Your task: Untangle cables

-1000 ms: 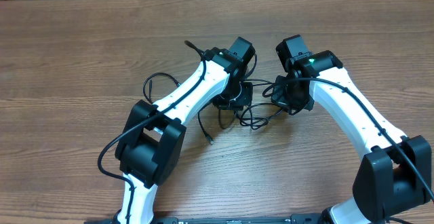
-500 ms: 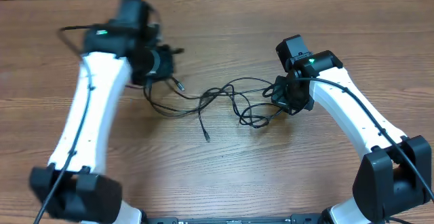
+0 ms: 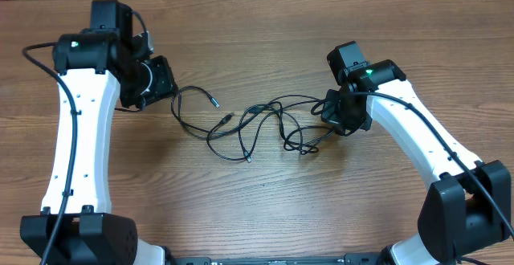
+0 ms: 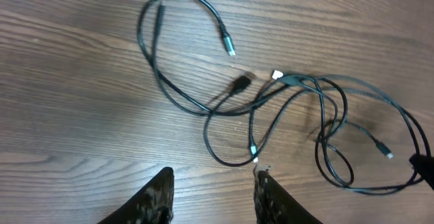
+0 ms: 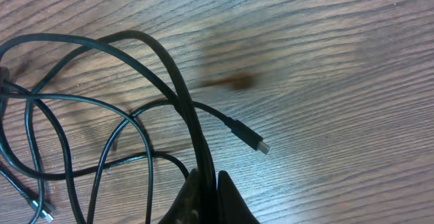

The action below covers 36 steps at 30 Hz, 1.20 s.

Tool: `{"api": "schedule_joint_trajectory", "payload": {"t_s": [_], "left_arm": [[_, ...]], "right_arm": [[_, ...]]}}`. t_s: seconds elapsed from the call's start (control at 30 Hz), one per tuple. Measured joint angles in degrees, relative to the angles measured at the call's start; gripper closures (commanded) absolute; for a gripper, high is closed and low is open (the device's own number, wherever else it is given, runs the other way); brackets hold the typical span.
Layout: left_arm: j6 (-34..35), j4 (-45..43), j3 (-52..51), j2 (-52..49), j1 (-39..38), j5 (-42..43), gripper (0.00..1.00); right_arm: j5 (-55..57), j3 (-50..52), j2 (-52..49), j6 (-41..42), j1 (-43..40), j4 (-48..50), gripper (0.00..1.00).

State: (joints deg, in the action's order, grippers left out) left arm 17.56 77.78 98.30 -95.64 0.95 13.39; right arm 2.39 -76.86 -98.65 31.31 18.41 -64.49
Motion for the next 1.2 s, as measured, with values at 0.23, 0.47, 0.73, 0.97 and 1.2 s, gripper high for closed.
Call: {"api": "schedule_joint_trajectory", "payload": {"t_s": [0.23,0.47,0.73,0.97,1.2], "left_arm": [[0.00,-1.05,0.00,-2.60,-10.29,-0.15,0.57],[-0.46,-4.94,0.00,-11.69,-17.16,5.01,0.55],[-4.76,-12.94,0.00,-20.24,-21.35,22.27,0.53],[-7.17,-18.71,-0.02,-21.46,-23.39,32.92,0.50],[-7.26,-21.22,-0.02,-21.51,-26.95,29.94,0.52]], "right_arm": [[-14.75,-1.40,0.04,-12.55,-0.07,3.34,0.96],[-19.61,-13.81,10.03,-16.92,-0.04,2.01,0.96],[-20.17,-14.53,14.75,-17.46,-0.04,1.84,0.96],[-20.15,-14.53,14.75,-17.49,-0.04,1.42,0.96],[-19.91,-14.53,14.75,-17.51,-0.07,0.96,0.96]]}}
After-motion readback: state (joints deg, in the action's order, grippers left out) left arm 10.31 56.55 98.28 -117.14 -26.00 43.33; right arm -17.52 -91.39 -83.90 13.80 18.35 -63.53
